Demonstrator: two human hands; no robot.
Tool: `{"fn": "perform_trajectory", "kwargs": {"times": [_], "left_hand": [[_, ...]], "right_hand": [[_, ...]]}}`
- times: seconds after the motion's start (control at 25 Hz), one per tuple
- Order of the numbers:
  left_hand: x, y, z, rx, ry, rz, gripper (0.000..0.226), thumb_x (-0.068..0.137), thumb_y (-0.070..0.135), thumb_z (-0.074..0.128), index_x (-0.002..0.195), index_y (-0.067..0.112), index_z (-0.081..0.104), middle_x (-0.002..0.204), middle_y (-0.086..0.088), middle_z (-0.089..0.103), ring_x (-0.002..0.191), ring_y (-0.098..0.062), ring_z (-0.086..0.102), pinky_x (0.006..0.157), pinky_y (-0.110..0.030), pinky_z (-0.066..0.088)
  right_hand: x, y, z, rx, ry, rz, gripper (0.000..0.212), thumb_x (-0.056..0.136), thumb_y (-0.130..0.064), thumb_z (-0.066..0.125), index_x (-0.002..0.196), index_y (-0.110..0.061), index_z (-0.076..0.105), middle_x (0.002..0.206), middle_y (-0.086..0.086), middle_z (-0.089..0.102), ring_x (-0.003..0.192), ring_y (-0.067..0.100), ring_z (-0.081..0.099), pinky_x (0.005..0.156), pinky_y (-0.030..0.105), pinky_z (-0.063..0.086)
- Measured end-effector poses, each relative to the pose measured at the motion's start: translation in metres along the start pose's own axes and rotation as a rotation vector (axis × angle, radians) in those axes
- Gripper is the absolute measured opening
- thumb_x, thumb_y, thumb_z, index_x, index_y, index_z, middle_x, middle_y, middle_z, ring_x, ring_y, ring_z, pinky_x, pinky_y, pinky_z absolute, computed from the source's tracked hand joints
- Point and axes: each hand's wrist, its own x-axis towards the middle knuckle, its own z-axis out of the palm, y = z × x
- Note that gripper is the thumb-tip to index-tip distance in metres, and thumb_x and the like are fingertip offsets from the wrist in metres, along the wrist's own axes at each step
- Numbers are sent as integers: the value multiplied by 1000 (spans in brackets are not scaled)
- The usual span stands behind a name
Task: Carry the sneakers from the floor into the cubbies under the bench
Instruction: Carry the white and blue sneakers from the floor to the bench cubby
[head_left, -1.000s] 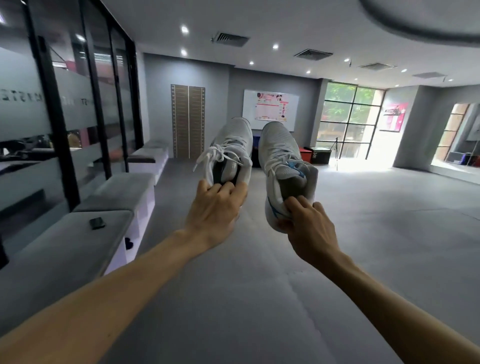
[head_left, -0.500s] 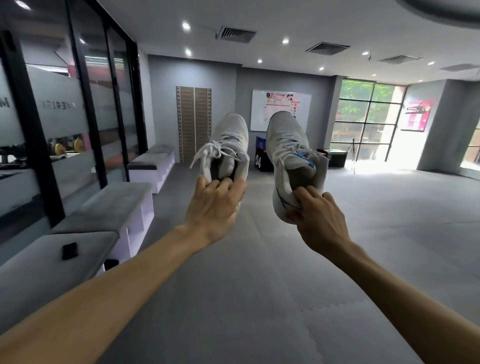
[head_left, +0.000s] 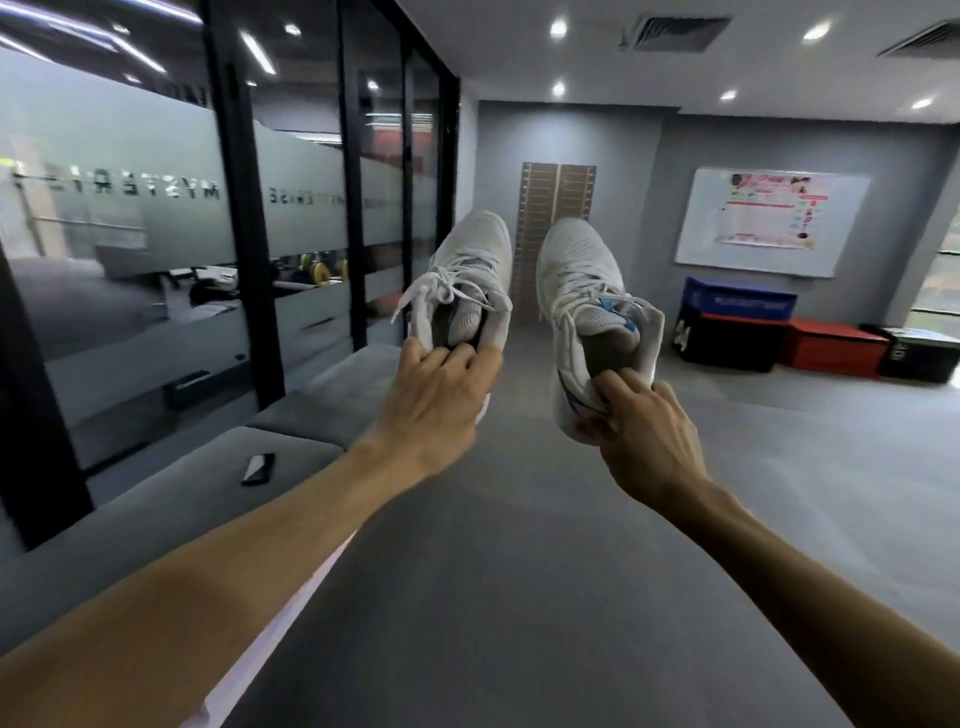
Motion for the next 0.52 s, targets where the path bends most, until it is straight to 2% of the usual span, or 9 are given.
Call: {"fn": "perform_trajectory", "kwargs": {"times": [0.12,0.28,0.4,0.52], "left_hand": [[14,-40,45,79,-18,-75,41,63,5,76,94,13,50,71,-5,61,61,-30,59,64,-36,28],[30,-98,90,160,-55,-177,34,66,2,71,92,12,51,73,-7,62,64,-31,59,65,-37,26],[37,-143,117,255,-72,-229,32,68,2,70,94,10,52,75,-9,62,66,-32,60,67,-36,21],[28,-178,135,337,-131,-316,36,67,1,71,93,12,50,74,-7,61,67,-31,59,68,-36,21]], "right_hand": [[58,3,56,52,-21,-82,19,88,-27,61,99,-20,48,104,-2,52,83,20,36,60,33,34],[135,-7,121,137,-38,-170,20,88,-30,60,94,-18,46,100,-3,50,88,27,42,62,37,40],[194,-24,170,235,-51,-261,21,88,-31,60,98,-17,48,100,-2,50,89,26,42,65,41,45],[237,-47,218,324,-86,-367,23,88,-30,61,101,-16,51,103,3,54,90,32,47,68,45,47]]}}
